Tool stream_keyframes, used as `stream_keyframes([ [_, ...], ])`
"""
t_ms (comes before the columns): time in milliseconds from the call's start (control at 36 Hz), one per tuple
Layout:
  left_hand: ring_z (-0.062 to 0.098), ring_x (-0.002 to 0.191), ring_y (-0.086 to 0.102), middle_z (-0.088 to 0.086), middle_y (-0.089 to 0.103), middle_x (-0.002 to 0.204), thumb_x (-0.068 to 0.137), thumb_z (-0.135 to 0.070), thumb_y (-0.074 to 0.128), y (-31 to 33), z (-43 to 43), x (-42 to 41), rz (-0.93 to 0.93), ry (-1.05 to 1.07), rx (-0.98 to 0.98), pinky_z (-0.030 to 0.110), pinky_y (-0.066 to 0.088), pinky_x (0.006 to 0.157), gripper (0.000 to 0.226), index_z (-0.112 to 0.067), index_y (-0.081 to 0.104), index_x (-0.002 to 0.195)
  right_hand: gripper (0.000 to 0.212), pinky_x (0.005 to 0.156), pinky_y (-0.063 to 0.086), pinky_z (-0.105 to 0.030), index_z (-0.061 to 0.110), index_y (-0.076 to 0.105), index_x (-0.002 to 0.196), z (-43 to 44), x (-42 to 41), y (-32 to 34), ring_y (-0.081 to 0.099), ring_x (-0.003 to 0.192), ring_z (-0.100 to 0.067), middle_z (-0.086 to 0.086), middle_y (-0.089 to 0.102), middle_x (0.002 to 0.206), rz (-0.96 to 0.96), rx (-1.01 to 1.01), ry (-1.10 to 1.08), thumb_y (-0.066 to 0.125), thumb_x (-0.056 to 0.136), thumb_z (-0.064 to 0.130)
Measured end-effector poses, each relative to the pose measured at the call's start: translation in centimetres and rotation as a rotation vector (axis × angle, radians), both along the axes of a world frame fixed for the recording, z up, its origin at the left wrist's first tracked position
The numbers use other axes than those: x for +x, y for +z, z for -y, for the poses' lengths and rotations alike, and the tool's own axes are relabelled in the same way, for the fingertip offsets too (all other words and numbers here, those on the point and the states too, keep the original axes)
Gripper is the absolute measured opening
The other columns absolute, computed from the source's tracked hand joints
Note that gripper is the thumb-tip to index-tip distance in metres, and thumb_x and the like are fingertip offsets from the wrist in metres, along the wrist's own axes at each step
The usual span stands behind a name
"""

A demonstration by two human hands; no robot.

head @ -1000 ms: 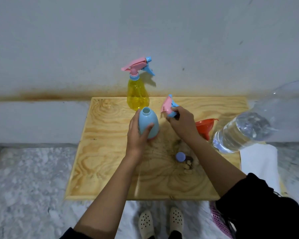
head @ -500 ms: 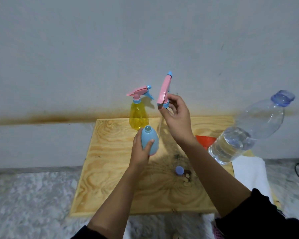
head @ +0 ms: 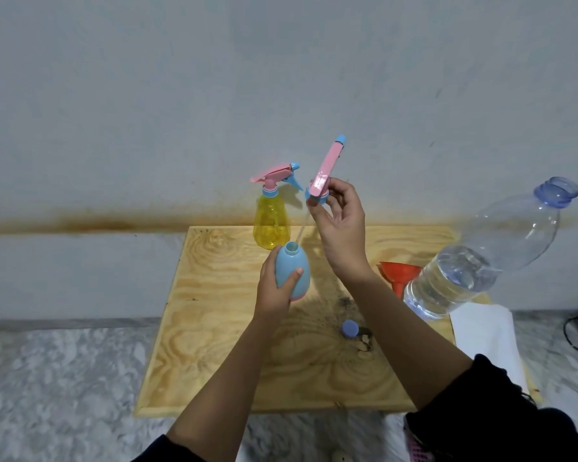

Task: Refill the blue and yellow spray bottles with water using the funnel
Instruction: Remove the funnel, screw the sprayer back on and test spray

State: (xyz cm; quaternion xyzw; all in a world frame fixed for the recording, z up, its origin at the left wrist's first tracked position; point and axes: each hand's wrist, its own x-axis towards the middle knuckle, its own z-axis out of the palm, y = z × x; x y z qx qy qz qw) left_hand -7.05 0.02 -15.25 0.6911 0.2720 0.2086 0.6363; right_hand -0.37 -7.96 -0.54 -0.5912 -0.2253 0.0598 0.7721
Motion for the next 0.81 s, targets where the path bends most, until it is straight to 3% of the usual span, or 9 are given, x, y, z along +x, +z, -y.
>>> stream_keyframes([
  [111,0.012,0.116,0.051,-0.002,0.045,0.135,0.084,-0.028,0.071,-0.2,-0.1,0.0,0.056,0.012,-0.046,0.014,0.051,0.076,0.063,-0.023,0.041,0.139,0.029,0.081,0.046,-0.009,0.013,0.050,0.111,-0.2,0.4,-1.9,0.056,0.107,0.000,0.003,0.057,0.112,-0.030,-0.054,0.000,0.061,0.087,0.002],
  [250,0.005,0.114,0.051,-0.010,0.051,0.126,0.077,-0.033,0.070,-0.5,-0.1,0.2,0.100,0.043,0.012,0.013,0.047,0.086,0.058,-0.029,0.046,0.130,0.029,0.087,0.050,-0.020,0.009,0.050,0.110,-0.5,1.0,-4.9,0.061,0.102,-0.006,-0.006,0.059,0.111,-0.038,-0.157,0.056,0.061,0.086,-0.004],
  [306,0.009,0.116,0.050,-0.009,0.051,0.126,0.078,-0.042,0.069,-0.8,-0.3,0.2,0.089,0.056,0.098,0.023,0.047,0.095,0.061,-0.028,0.045,0.132,0.031,0.090,0.051,-0.024,0.012,0.052,0.109,-0.6,1.2,-5.9,0.061,0.105,-0.014,-0.004,0.061,0.108,-0.041,-0.225,0.082,0.062,0.085,-0.004],
  [361,0.013,0.117,0.050,-0.003,0.052,0.129,0.076,-0.057,0.064,-1.4,-0.5,0.3,0.087,0.045,0.216,0.034,0.047,0.097,0.072,-0.022,0.045,0.136,0.031,0.085,0.051,-0.021,0.014,0.054,0.106,-0.7,1.2,-6.7,0.061,0.100,-0.013,0.003,0.062,0.102,-0.049,-0.275,0.112,0.061,0.083,-0.006],
  [472,0.020,0.112,0.054,0.010,0.056,0.128,0.080,-0.064,0.055,-2.3,-0.9,0.6,0.082,0.041,0.411,0.039,0.049,0.092,0.082,-0.008,0.044,0.138,0.035,0.086,0.050,-0.020,0.020,0.056,0.106,-0.6,1.3,-8.2,0.061,0.095,-0.007,0.007,0.062,0.103,0.026,-0.378,0.167,0.065,0.082,-0.004],
  [528,0.018,0.114,0.053,0.010,0.055,0.130,0.081,-0.066,0.053,-2.8,-1.1,0.5,0.086,0.039,0.430,0.040,0.049,0.093,0.081,-0.009,0.042,0.139,0.032,0.088,0.050,-0.022,0.013,0.057,0.110,-0.4,1.4,-8.7,0.061,0.096,-0.009,0.003,0.062,0.105,0.093,-0.419,0.160,0.067,0.082,-0.001],
  [611,0.009,0.121,0.047,0.003,0.049,0.137,0.076,-0.054,0.068,-3.7,-1.2,0.3,0.097,0.040,0.391,0.037,0.045,0.099,0.080,-0.017,0.036,0.140,0.031,0.092,0.052,-0.034,0.004,0.058,0.112,-0.2,1.7,-9.3,0.063,0.100,-0.018,-0.005,0.064,0.107,0.127,-0.419,0.143,0.068,0.082,0.005],
  [667,0.003,0.125,0.043,0.006,0.046,0.140,0.071,-0.037,0.078,-4.3,-1.1,0.0,0.098,0.034,0.376,0.026,0.041,0.102,0.084,-0.019,0.033,0.140,0.032,0.093,0.051,-0.042,0.001,0.059,0.111,-0.1,1.7,-9.5,0.064,0.101,-0.023,-0.009,0.066,0.107,0.131,-0.421,0.136,0.067,0.082,0.010],
  [806,-0.018,0.126,0.030,-0.013,0.031,0.141,0.069,-0.013,0.083,-5.2,-1.3,0.0,0.081,-0.051,0.370,0.004,0.029,0.099,0.096,-0.019,0.022,0.142,0.028,0.094,0.050,-0.045,0.004,0.061,0.111,-0.1,2.0,-9.5,0.063,0.102,-0.022,-0.007,0.067,0.108,0.178,-0.463,0.142,0.065,0.084,0.011],
])
